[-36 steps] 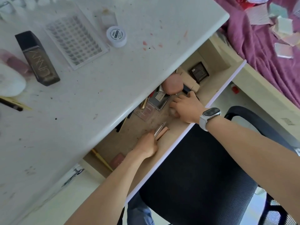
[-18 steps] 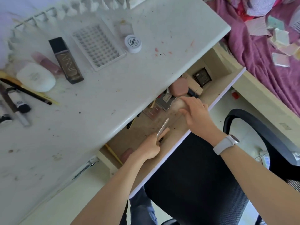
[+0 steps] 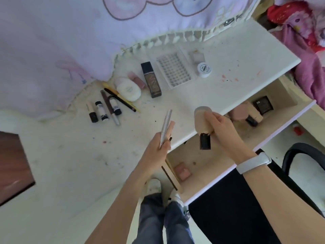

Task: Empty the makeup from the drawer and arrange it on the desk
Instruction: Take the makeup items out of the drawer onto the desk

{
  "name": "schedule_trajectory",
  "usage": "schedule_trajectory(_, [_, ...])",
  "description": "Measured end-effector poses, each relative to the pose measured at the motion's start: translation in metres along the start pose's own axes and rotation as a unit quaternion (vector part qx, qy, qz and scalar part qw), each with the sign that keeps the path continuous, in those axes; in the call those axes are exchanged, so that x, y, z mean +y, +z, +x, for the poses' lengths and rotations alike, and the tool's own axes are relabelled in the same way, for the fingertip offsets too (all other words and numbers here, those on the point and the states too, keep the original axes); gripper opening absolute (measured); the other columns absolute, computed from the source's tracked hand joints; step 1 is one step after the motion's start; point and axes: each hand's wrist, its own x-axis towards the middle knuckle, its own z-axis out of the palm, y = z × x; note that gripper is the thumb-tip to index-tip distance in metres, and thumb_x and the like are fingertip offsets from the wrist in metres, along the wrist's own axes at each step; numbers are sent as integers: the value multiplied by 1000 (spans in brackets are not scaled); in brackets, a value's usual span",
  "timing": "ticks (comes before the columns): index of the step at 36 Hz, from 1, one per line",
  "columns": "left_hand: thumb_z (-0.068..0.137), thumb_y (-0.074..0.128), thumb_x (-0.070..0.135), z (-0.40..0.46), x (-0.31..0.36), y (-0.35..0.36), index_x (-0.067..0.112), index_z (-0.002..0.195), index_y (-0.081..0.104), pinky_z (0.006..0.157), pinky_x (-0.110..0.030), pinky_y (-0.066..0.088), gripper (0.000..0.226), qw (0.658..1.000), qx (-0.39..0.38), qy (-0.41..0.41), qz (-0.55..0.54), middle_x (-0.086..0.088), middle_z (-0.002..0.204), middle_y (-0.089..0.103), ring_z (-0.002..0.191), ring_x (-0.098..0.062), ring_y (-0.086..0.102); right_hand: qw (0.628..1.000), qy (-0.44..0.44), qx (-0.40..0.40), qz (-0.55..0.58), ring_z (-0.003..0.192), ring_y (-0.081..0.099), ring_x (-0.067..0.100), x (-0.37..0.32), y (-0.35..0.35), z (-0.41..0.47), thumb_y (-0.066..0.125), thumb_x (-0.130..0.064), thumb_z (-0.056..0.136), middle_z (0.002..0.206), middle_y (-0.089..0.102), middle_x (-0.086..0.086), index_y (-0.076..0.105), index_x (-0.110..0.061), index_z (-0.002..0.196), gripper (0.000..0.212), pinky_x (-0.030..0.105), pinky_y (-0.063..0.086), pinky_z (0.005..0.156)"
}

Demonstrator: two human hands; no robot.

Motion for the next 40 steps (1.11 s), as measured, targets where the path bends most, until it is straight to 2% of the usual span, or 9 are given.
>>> schedule_trajectory(3, [97, 42, 18, -13, -6, -37, 13, 100, 50, 59, -29, 40, 10, 995, 77, -42, -43, -4, 76, 46, 61, -14, 44, 998, 5, -58, -30, 86, 58, 19, -8, 40, 4, 50, -28, 95, 96, 62, 7, 57, -7, 118, 33, 31, 46, 77])
schedule_trajectory(8, [95, 44, 10, -31, -28, -99, 14, 96, 46, 50, -17, 42, 4, 964, 230, -94, -93, -5, 75, 47, 59, -12, 43, 989, -6, -121, -80, 107, 59, 25, -19, 114, 3, 59, -23, 90, 117, 61, 11, 50, -6, 130, 44, 40, 48, 96])
schedule_trajectory(13, [96, 42, 11, -32, -58, -155, 10, 113, 44, 53, -24, 39, 17, 919, 364, -141, -54, -6, 92, 54, 65, -13, 48, 976, -52, -167, -129, 86, 59, 8, -30, 189, 7, 64, -23, 86, 94, 61, -6, 57, -10, 118, 35, 11, 47, 67])
schedule_trajectory(15, [96, 42, 11, -28, -66, -172, 7, 114, 45, 52, -24, 37, 19, 910, 386, -149, -31, -7, 94, 54, 68, -15, 48, 967, -81, -175, -169, 88, 59, 11, -35, 218, 10, 62, -25, 86, 92, 59, -7, 56, -14, 112, 28, 14, 46, 65])
schedule_trajectory(19, [96, 40, 10, -18, -67, -190, 2, 113, 46, 50, -24, 32, 20, 898, 408, -164, 8, -1, 82, 48, 66, -13, 45, 938, -131, -178, -267, 90, 56, 32, -45, 268, 18, 54, -22, 89, 98, 59, 20, 56, 2, 98, 26, 36, 45, 63])
schedule_trajectory(25, [97, 41, 13, -1, -54, -203, -5, 109, 51, 73, -38, 44, 24, 904, 392, -164, 49, -23, 107, 55, 94, -36, 56, 907, -169, -140, -359, 73, 41, 22, -50, 315, 31, 49, -26, 90, 79, 46, 7, 43, -6, 77, 24, 27, 30, 63])
schedule_trajectory(30, [96, 42, 16, 3, -52, -212, -1, 97, 53, 66, -33, 42, 21, 919, 360, -152, 55, -22, 96, 57, 91, -37, 57, 884, -196, -108, -411, 93, 55, 28, -52, 329, 38, 47, -33, 90, 103, 57, 11, 56, -4, 106, 34, 31, 39, 75])
schedule_trajectory(35, [93, 47, 18, 0, -57, -219, 8, 100, 52, 54, -25, 36, 13, 923, 346, -144, 86, -5, 89, 56, 77, -21, 54, 873, -216, -103, -425, 104, 57, 25, -52, 327, 45, 44, -32, 93, 109, 62, 10, 46, -8, 129, 43, 25, 30, 88])
schedule_trajectory(40, [90, 49, 18, -10, -67, -216, 8, 93, 53, 68, -32, 44, 11, 921, 340, -114, 155, -7, 98, 44, 86, -28, 53, 821, -302, -102, -475, 108, 49, 29, -47, 317, 44, 47, -18, 93, 116, 51, 14, 49, -8, 127, 35, 34, 34, 102])
